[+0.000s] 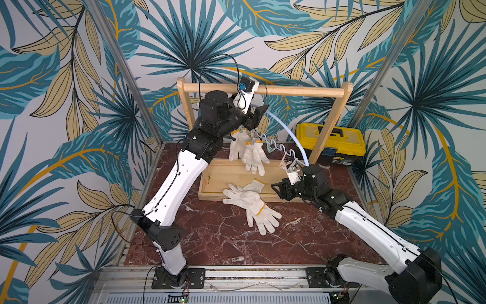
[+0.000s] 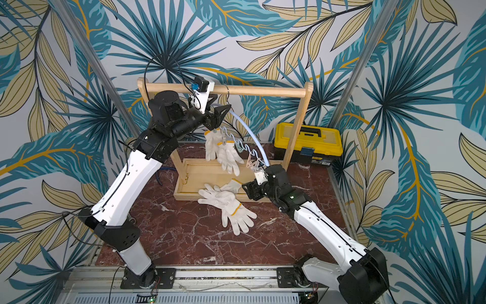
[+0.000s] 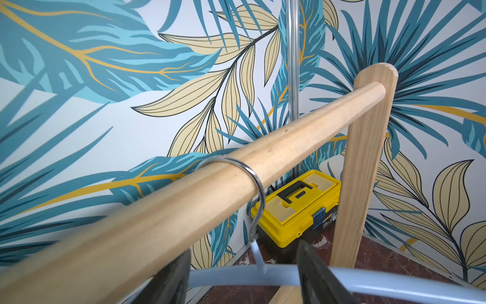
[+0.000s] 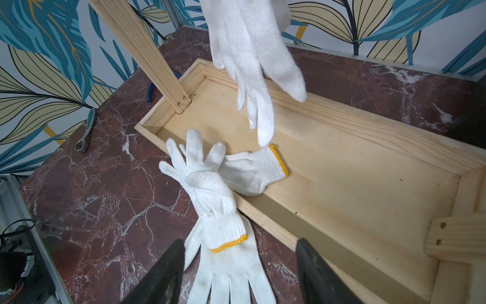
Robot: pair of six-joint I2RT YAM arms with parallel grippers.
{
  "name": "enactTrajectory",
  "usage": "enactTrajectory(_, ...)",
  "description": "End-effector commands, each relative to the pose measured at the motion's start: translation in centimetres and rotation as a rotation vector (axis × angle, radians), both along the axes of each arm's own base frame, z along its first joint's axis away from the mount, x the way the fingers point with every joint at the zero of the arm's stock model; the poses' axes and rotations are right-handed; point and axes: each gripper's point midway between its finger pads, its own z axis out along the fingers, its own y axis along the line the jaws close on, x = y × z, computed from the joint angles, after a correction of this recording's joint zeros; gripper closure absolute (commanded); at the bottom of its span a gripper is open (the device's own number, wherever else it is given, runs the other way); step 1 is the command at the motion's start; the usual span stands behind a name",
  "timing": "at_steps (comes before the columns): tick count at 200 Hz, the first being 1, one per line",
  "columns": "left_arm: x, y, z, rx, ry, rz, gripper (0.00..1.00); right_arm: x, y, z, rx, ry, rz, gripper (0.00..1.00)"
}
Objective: Clip the gloves onto a hanger to dry
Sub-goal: Adjust the hanger on the clothesline, then pick up the glove from the center of the board.
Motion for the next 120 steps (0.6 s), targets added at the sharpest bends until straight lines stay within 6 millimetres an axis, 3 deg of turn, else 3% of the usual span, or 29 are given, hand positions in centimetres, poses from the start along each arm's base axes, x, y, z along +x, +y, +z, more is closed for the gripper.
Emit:
enactTrajectory(1,-2.3,1.8,1.2,0.002,-0.035,0.027,0.35,0.2,-0.2,-0.6,-0.017,0.024,-0.011,0.33)
enactTrajectory(22,-4.0,3.0,0.0,0.024,-0.018,0.031,0.35,0.2,-0.5,-1.2,-0.034,0.040,-0.023,0.33)
enactTrajectory(46,-6.0,4.3,-4.5,0.081,0.050,0.037,0.35,-0.2,-1.2,-2.9,-0.048,0.085,-0.041,0.33)
enactTrajectory(89,-6.8,6.9,-16.4,0.149,0.254,0.143,0.35,-1.5,-1.8,-7.5,-0.052,0.222,-0.065,0.33)
enactTrajectory(120,-7.8,8.1,-25.0,0.169,0.440,0.191,0.35,-2.2,-0.7,-10.1,-0.010,0.307,-0.030,0.37)
